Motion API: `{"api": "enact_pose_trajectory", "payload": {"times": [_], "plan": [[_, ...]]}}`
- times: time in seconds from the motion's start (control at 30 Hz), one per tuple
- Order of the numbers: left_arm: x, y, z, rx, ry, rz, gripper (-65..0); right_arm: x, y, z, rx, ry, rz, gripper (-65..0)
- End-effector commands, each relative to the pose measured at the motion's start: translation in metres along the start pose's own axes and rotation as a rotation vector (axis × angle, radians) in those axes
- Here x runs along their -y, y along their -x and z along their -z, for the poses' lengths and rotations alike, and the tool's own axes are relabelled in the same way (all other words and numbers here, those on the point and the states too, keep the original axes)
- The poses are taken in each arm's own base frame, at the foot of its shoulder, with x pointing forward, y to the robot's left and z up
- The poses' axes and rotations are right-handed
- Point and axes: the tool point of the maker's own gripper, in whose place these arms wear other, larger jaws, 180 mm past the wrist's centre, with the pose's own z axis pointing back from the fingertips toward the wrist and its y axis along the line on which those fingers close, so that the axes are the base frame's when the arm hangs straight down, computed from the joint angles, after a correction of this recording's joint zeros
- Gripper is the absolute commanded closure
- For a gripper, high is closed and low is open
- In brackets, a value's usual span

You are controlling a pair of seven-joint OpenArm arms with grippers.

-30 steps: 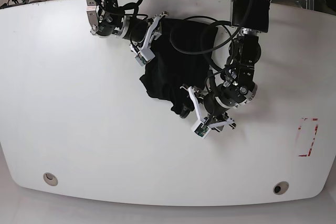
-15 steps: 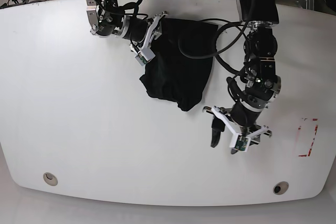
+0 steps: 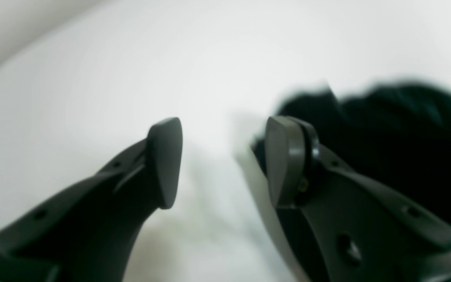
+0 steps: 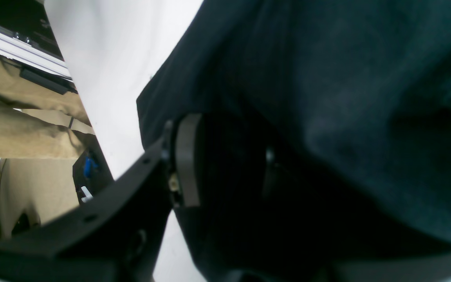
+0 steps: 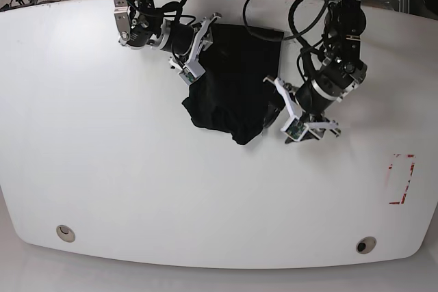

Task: Fold the T-shirt properly

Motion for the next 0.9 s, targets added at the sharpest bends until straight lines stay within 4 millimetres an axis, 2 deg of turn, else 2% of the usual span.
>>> {"api": "enact_pose_trajectory", "payload": {"times": [0.0,0.13,0.27,0.4,0.53,0.63,0.87], "plan": [[0.012,-0.006,-0.007,0.017,0.048,0.038,-30.7,0.006,0.011,-0.003,-0.065,0.032,-0.018,-18.9],[0.036,0.007,-0.016,-0.011,0.118,0.065,-30.7,0.006,0.011,-0.003,-0.065,0.032,-0.018,-18.9],[0.048,0.005,-0.016,-0.001,0.133,0.032,-30.7,0.006,0.012,-0.003,-0.066,0.032,-0.017,-18.9],[0.053,-0.001,-0.008,0.017,0.14,-0.003,-30.7,0.006,0.012,-0.003,-0.066,0.032,-0.017,-18.9],[0.047,-0.006,0.015,0.022,0.142,-0.047,-30.7,0.006,0.011,-0.003,-0.064,0.032,-0.02,-18.9],[0.042,0.0,0.033,-0.002,0.159,-0.075,-30.7,0.006,0.011,-0.003,-0.064,0.032,-0.02,-18.9],[0.006,0.009,0.072,-0.016,0.084,-0.208,-30.7,0.006,0.007,-0.004,-0.056,0.034,-0.033,-18.9]]}}
